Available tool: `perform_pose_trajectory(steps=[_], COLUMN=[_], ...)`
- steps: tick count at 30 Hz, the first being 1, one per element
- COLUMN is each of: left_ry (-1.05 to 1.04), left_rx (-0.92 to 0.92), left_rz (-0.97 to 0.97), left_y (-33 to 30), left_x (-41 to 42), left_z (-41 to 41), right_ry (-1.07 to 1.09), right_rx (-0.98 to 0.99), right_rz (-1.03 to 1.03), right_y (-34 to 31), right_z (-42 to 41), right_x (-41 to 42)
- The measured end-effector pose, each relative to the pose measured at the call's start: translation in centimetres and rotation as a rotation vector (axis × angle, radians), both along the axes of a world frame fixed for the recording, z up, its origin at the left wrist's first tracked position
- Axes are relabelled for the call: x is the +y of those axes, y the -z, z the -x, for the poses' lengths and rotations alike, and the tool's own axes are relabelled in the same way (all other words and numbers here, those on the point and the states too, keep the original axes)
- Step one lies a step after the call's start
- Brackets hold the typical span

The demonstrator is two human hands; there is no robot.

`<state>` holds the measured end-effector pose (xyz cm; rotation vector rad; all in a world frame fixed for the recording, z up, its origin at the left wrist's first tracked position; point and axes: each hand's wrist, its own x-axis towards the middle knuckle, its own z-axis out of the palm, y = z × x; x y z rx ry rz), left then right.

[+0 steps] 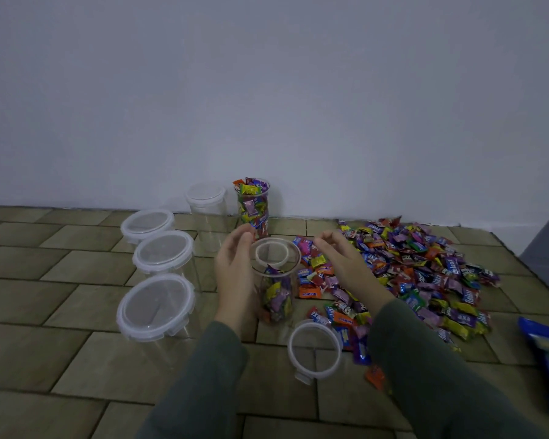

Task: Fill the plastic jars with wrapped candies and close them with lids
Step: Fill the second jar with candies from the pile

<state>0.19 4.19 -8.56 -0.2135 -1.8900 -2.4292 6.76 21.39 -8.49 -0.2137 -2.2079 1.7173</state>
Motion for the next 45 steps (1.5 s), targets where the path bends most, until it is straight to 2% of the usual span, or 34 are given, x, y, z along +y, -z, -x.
perform_pose_trajectory(steps=[3,5,8,11,15,19,23,27,30,38,40,43,45], left_ry=[-0.02,-0.045,-0.102,-0.028,0.184,0.225,0.18,0.248,0.265,0.196,0.155,-0.037,-0.047], left_rx=[0.108,0.256,0.525,0.648,0.592,0.381,0.21,0.001,-0.088,-0.085,-0.041,0.14,0.155], left_rz=[0.122,0.258,0.493,0.544,0.669,0.934,1.129,1.272,1.32,1.355,1.361,1.403,1.43], left_y=[-1.9,-2.9,-3.9,-4.2,-0.8,3.7,5.9,7.0,8.0,9.1,9.6,10.5,10.4], left_x=[0.2,0.8,2.5,5.4,9.2,11.4,12.6,13.8,14.6,15.3,15.2,15.7,15.7], left_z=[-0.8,-1.5,-3.0,-5.0,-5.8,-4.6,-3.6,-2.6,-1.7,0.2,0.7,1.5,1.8], right_ry=[0.024,0.039,0.066,0.1,0.097,0.125,0.106,0.09,0.049,-0.238,-0.206,-0.112,-0.064], right_rx=[-0.047,-0.075,-0.077,-0.032,0.004,-0.039,-0.075,-0.174,-0.242,-0.238,-0.223,-0.204,-0.207], right_rz=[-0.08,-0.103,-0.044,0.054,0.089,-0.039,-0.268,-0.651,-0.885,-1.158,-1.133,-1.064,-1.046], right_y=[0.9,1.6,2.3,2.6,3.2,4.4,5.1,6.3,7.0,9.2,9.7,10.0,9.9], right_z=[-0.6,-0.9,-1.0,-1.1,-1.2,0.0,2.3,5.5,7.7,12.5,12.8,12.8,12.8], right_x=[1.3,2.1,2.9,3.3,4.2,5.9,7.2,8.3,8.6,9.4,9.5,9.6,9.6])
